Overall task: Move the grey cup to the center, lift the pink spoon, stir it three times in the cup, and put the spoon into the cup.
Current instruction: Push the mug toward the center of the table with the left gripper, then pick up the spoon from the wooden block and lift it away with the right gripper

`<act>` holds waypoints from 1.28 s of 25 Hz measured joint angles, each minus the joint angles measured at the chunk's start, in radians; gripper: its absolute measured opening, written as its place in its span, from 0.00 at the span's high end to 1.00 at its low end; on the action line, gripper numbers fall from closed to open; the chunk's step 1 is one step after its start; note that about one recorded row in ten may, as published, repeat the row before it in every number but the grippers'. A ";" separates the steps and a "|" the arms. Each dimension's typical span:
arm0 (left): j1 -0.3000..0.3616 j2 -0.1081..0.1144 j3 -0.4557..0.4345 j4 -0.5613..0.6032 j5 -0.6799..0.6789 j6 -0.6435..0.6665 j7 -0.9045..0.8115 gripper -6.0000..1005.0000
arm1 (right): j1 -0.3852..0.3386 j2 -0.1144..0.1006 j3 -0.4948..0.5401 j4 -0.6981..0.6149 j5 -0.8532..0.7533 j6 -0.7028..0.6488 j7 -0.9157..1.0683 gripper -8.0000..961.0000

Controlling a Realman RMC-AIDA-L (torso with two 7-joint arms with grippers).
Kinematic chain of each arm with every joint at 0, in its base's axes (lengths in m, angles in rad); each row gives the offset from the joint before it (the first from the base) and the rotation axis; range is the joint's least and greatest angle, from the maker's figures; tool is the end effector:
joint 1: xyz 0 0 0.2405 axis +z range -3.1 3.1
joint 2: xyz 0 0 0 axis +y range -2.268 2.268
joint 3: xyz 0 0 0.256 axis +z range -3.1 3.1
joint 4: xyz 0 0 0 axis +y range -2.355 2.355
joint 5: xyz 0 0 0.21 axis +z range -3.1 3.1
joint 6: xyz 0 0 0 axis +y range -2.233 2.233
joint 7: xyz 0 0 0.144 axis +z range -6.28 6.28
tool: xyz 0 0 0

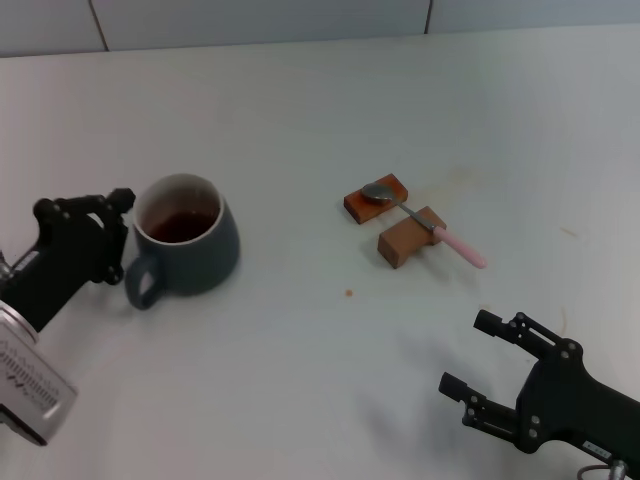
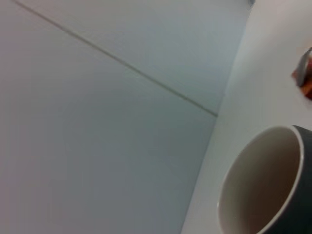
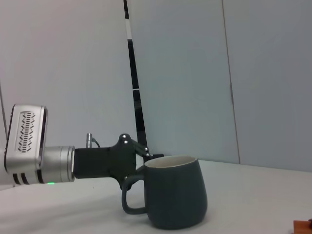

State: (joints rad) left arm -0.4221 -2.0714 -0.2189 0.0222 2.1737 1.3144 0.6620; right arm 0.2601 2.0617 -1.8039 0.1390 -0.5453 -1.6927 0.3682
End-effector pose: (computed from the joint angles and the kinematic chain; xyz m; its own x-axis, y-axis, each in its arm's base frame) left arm -0.3306 0.2887 -0.0426 0.8721 -0.4368 -0.2206 -0.3782 -0.3157 -0.8702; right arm 0.3331 0.1659 -0.0609 0.7075 -0.1180 -0.6968 -0.4946 -0.7869 -0.3690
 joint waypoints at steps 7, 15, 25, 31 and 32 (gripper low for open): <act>-0.001 0.000 0.029 -0.053 0.002 -0.002 0.003 1.00 | 0.002 0.000 0.000 0.001 0.000 -0.001 0.000 0.16; -0.015 -0.001 0.069 -0.140 0.012 -0.025 0.005 1.00 | 0.002 -0.001 0.000 0.001 0.000 0.005 0.000 0.16; 0.061 0.006 -0.148 -0.213 -0.011 0.161 -0.257 1.00 | -0.021 -0.009 0.087 0.008 0.077 -0.072 0.124 0.16; 0.068 0.021 -0.126 -0.055 0.058 0.283 -0.834 0.94 | -0.004 -0.049 0.126 0.010 0.141 -0.045 0.523 0.16; 0.065 0.020 -0.096 -0.016 0.077 0.297 -0.890 0.91 | 0.004 -0.056 0.125 0.009 0.141 -0.032 0.588 0.16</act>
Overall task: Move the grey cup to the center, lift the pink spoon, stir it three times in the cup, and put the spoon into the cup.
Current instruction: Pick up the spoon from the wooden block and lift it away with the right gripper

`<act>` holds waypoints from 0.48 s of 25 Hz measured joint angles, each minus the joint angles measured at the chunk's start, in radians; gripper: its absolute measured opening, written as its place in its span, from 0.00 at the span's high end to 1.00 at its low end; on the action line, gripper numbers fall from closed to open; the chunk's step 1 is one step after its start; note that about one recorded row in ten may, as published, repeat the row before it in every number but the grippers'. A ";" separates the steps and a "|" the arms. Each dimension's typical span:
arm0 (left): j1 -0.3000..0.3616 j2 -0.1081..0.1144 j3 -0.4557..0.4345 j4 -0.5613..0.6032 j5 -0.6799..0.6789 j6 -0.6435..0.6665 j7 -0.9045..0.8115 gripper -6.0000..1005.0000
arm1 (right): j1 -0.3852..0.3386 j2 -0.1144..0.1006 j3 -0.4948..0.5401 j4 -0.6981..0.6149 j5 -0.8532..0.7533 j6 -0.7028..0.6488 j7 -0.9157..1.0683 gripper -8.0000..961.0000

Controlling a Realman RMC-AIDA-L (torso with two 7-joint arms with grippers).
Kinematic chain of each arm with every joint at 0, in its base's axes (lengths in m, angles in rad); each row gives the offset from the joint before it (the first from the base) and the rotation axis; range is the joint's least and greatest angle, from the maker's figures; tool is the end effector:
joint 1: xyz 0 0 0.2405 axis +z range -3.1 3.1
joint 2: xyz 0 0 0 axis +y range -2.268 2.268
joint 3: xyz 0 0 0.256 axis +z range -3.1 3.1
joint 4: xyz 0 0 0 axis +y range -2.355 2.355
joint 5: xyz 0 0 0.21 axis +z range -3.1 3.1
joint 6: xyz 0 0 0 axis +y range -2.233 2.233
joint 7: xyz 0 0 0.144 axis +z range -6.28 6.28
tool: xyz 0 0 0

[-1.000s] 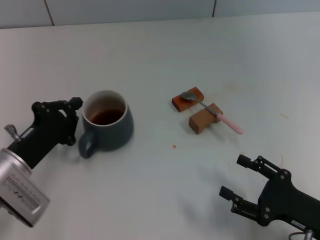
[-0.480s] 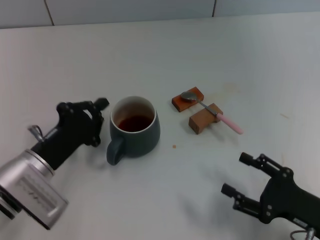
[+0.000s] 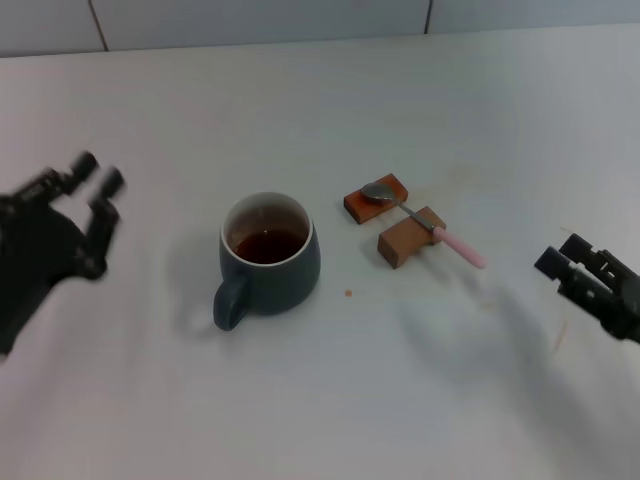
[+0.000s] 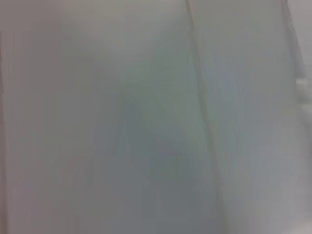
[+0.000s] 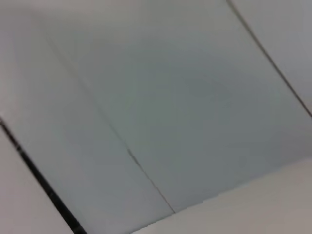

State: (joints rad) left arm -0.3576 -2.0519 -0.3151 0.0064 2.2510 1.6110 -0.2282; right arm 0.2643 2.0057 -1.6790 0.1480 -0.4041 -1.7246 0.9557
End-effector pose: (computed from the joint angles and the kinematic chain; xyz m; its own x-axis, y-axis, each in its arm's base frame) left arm -0.3140 0.2604 -0.0172 0.7303 -0.2236 0.6454 0.4528 -0.5490 -0.7025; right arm 0.3518 0.1937 -0.0142 0.2648 -0.3472 -0.8996 -0.8574 -0.5116 -0.0550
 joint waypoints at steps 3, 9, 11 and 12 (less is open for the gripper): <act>0.010 -0.009 0.113 0.077 0.036 0.051 -0.056 0.82 | 0.030 -0.018 -0.012 -0.004 -0.005 0.051 0.163 0.16; 0.050 -0.009 0.197 0.098 0.037 0.093 -0.026 0.55 | 0.077 -0.023 -0.061 -0.032 -0.010 0.180 0.310 0.16; 0.059 -0.011 0.200 0.104 0.038 0.097 -0.017 0.51 | 0.081 -0.020 -0.073 -0.055 -0.011 0.225 0.326 0.16; 0.063 -0.011 0.200 0.106 0.038 0.098 -0.013 0.49 | 0.084 -0.017 -0.083 -0.071 -0.012 0.250 0.331 0.16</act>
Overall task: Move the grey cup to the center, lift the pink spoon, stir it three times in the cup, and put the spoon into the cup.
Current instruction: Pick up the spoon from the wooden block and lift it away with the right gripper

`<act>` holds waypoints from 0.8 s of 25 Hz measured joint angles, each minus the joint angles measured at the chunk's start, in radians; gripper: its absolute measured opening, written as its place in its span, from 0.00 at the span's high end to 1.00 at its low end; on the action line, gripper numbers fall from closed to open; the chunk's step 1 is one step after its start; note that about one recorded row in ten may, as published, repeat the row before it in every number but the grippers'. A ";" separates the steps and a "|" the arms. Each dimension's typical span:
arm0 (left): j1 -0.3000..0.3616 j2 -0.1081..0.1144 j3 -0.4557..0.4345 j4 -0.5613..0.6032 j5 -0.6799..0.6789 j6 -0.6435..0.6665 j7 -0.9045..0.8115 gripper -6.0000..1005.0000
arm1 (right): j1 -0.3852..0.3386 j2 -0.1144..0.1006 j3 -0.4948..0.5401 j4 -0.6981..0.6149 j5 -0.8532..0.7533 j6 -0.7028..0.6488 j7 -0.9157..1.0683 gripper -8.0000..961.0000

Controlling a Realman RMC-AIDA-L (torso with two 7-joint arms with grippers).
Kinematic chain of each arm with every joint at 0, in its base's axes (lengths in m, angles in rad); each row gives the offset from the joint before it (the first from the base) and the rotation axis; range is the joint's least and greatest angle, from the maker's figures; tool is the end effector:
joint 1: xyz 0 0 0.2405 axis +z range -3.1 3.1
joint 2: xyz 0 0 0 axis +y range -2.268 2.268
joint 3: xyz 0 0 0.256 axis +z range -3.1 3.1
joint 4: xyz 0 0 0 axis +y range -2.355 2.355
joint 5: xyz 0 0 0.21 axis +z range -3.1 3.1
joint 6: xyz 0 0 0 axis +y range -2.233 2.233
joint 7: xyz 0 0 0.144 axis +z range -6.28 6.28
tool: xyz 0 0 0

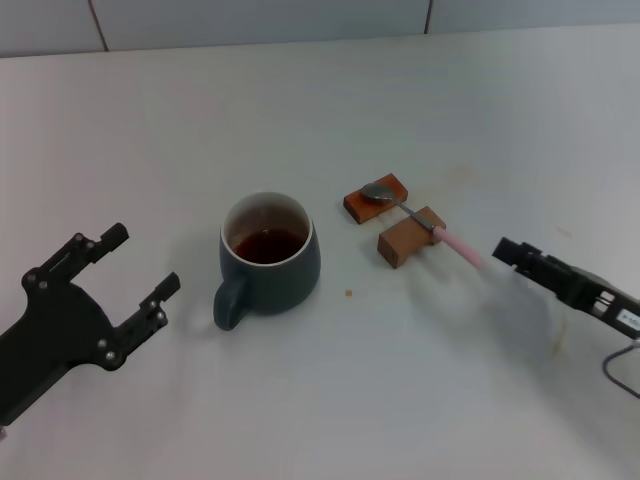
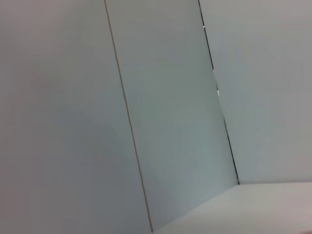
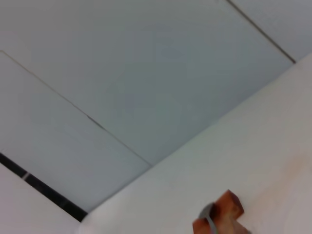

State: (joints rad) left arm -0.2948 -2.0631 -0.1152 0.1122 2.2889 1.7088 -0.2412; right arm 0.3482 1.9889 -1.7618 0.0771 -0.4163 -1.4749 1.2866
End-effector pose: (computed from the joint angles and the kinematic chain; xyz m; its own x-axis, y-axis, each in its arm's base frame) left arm -0.3239 0.2185 -0.0269 0.7681 -0.1935 0.6103 0.3274 -0.7005 -0.6342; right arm 0.3561 0.2361 -0.0298 0.1194 -0.5840 -0.8029 -0.9293 -0.3503 0.1166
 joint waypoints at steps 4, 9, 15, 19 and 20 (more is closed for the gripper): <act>0.005 -0.001 0.001 0.002 0.000 -0.003 0.012 0.40 | 0.018 0.012 -0.019 -0.029 -0.009 0.062 0.005 0.16; 0.004 -0.001 0.001 0.004 0.000 -0.035 0.031 0.21 | 0.044 0.027 -0.043 -0.058 -0.015 0.127 0.007 0.16; 0.001 -0.001 0.020 0.012 0.000 -0.052 0.033 0.17 | 0.053 0.042 -0.056 -0.089 -0.023 0.175 0.007 0.16; -0.002 -0.002 0.039 0.018 0.000 -0.071 0.032 0.17 | 0.055 0.043 -0.055 -0.092 -0.024 0.178 0.008 0.16; -0.002 -0.002 0.039 0.018 0.000 -0.071 0.032 0.17 | 0.055 0.043 -0.052 -0.093 -0.024 0.178 0.008 0.17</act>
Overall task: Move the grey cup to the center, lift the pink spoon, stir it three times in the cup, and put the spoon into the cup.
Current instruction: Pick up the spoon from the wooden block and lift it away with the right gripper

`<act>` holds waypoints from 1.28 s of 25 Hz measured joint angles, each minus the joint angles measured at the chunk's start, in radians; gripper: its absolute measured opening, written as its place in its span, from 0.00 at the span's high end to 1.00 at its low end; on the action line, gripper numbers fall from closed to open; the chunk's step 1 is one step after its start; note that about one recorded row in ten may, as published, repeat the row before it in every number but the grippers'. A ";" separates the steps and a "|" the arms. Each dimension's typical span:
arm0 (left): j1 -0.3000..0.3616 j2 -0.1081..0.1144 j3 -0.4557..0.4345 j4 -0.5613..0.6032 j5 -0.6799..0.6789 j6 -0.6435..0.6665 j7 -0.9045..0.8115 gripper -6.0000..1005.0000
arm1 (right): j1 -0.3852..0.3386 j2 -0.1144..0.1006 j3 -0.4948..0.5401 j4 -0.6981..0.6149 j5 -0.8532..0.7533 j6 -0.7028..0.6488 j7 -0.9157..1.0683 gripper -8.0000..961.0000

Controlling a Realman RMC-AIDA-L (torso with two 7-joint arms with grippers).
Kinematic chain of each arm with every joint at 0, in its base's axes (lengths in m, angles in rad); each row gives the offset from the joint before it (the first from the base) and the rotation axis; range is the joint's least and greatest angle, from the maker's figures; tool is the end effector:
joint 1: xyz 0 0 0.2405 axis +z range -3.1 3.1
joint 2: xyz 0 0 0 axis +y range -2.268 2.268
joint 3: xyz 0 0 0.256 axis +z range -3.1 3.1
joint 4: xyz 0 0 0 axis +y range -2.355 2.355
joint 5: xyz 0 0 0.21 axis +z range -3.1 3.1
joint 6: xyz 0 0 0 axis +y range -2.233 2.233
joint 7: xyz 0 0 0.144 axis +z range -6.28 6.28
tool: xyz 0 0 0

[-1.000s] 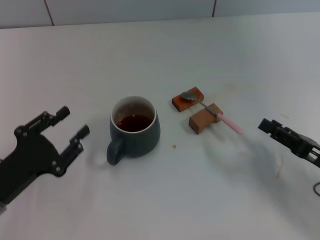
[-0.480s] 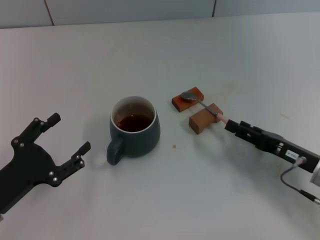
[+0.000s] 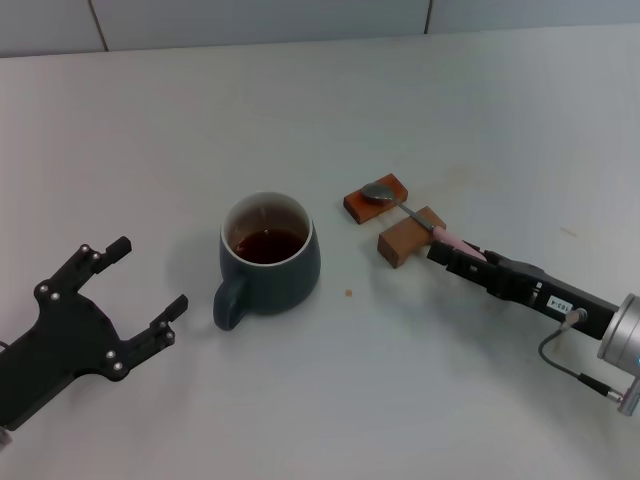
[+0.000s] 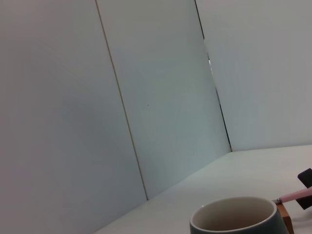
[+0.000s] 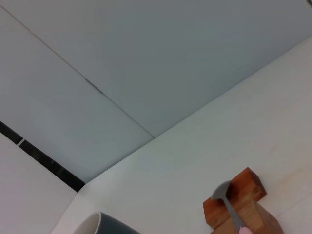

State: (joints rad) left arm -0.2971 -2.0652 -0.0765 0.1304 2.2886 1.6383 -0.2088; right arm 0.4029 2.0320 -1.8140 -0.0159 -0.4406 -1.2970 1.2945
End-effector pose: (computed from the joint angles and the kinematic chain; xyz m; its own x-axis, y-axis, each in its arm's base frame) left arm -0.3330 0.2202 -0.0331 0.8250 -0.1679 0.5396 0.2801 -0.7079 -0.6485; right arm 0.3344 0.2635 -0.0626 0.1950 -0.6352 -0.7473 -0.9228 -0.3770 0.0796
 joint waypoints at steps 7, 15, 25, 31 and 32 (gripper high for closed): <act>0.000 -0.002 0.001 -0.002 0.000 -0.001 0.003 0.17 | -0.001 0.001 0.007 -0.002 0.006 0.023 0.001 0.23; 0.007 -0.001 0.001 -0.004 0.000 0.009 0.004 0.17 | 0.005 0.004 0.010 -0.014 0.005 0.055 0.011 0.39; 0.007 0.000 0.001 -0.001 -0.003 0.009 0.004 0.17 | -0.005 0.007 0.013 -0.023 0.006 0.054 -0.024 0.78; 0.007 0.000 -0.004 0.000 -0.005 0.010 0.004 0.17 | -0.054 -0.002 0.050 -0.017 0.008 -0.096 -0.094 0.85; 0.007 0.000 -0.004 0.000 -0.005 0.010 0.004 0.17 | -0.067 -0.007 0.053 -0.018 0.008 -0.167 -0.122 0.85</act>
State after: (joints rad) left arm -0.2903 -2.0648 -0.0807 0.1305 2.2834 1.6486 -0.2047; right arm 0.3358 2.0254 -1.7608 -0.0341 -0.4327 -1.4637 1.1726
